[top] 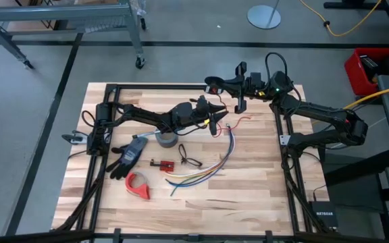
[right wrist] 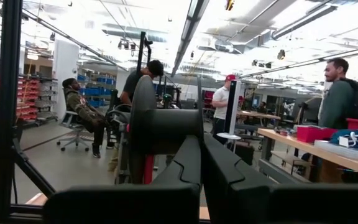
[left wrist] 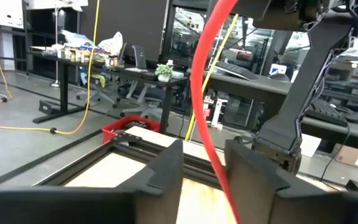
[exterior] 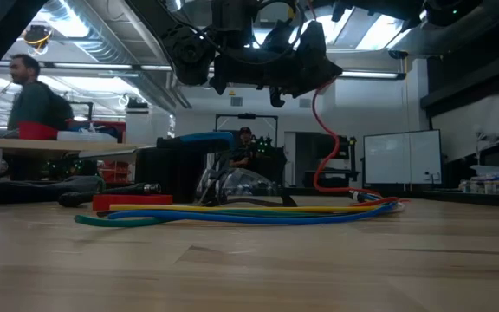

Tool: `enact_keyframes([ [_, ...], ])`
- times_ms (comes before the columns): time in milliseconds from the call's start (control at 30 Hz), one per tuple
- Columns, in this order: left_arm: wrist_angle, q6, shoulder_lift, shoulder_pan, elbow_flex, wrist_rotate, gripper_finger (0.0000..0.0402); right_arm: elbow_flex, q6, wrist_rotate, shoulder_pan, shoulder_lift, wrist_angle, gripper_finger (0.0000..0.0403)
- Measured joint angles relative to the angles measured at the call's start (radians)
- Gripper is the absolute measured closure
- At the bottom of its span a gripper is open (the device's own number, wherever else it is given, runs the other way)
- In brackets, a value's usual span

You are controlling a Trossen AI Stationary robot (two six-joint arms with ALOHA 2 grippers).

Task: Coil cords
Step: Coil the red wire on the spool

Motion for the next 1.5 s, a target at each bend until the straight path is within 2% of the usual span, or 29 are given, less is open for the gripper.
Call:
enact_keyframes([
  [167,-0.004,0.0,0.0,0.0,0.0,0.0,0.0376,0.0,0.0,0.0,-0.003,0.0,-0.002,0.0401],
  [233,-0.008,-0.01,0.0,0.0,0.0,0.0,0.0393,0.0,0.0,0.0,-0.003,0.0,-0.004,0.0401],
  [400,-0.034,-0.055,-0.007,0.004,-0.001,-0.011,0.0397,0.0,-0.002,0.001,-0.006,-0.005,-0.036,0.0401],
  [700,-0.334,-0.012,-0.09,0.004,-0.004,-0.119,0.04,-0.001,-0.005,0.0,-0.088,-0.095,-0.248,0.0401],
  [867,-0.479,-0.002,-0.152,0.006,-0.004,-0.14,0.04,0.0,-0.059,0.001,-0.105,-0.133,-0.397,0.0401],
  [1100,-0.749,0.009,-0.243,0.008,-0.004,-0.28,0.0401,0.0,-0.112,0.001,-0.101,-0.152,-0.576,0.0401],
  [1267,-0.856,0.024,-0.307,0.015,-0.004,-0.347,0.0401,0.0,-0.133,0.002,-0.101,-0.153,-0.662,0.0401],
  [1500,-0.898,0.023,-0.373,0.052,-0.004,-0.356,0.0401,0.0,-0.134,0.001,-0.101,-0.152,-0.751,0.0401],
])
